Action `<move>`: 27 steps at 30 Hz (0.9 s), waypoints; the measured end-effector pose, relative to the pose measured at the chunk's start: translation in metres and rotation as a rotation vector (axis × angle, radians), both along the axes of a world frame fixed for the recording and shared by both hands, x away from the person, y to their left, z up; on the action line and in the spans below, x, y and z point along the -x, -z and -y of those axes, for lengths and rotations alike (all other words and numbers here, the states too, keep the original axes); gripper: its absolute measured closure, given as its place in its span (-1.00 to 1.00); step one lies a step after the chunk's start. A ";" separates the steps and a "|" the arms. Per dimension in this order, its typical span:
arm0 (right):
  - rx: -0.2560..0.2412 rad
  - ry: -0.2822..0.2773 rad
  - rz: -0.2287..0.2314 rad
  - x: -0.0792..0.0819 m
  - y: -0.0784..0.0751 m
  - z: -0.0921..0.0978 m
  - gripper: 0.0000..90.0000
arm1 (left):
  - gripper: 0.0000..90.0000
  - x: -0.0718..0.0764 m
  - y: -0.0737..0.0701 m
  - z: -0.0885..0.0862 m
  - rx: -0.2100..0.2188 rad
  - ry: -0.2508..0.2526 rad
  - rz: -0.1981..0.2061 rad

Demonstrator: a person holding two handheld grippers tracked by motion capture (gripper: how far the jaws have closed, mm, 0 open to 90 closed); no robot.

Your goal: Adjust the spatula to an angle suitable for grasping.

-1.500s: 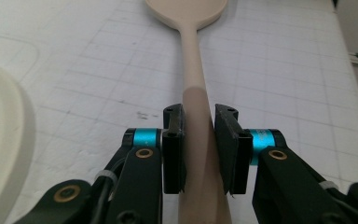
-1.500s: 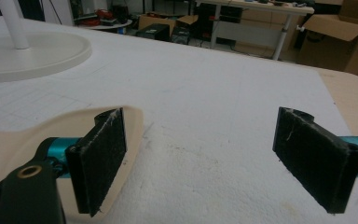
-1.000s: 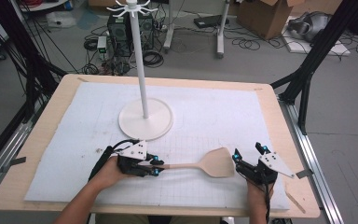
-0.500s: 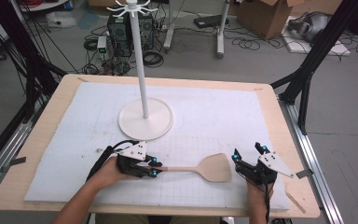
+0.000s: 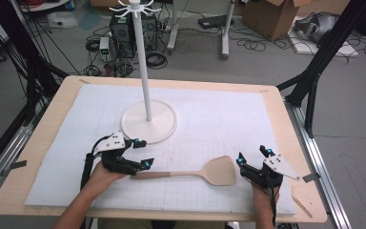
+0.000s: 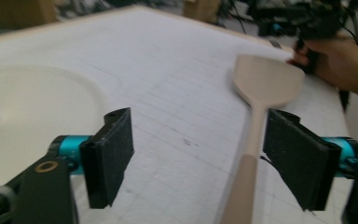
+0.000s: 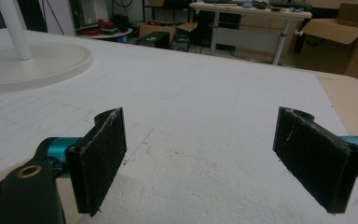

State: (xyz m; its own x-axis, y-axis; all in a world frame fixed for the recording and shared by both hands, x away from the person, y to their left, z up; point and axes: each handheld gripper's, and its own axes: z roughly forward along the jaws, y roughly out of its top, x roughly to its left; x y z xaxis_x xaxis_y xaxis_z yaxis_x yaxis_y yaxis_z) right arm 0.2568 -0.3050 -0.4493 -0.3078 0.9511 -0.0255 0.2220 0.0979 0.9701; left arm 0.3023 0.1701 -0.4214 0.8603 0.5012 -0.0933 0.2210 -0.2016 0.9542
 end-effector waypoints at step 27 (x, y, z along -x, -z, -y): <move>-0.002 -0.318 -0.076 -0.011 -0.031 -0.027 -0.68 | -0.59 0.013 -0.001 -0.077 0.047 -0.304 0.055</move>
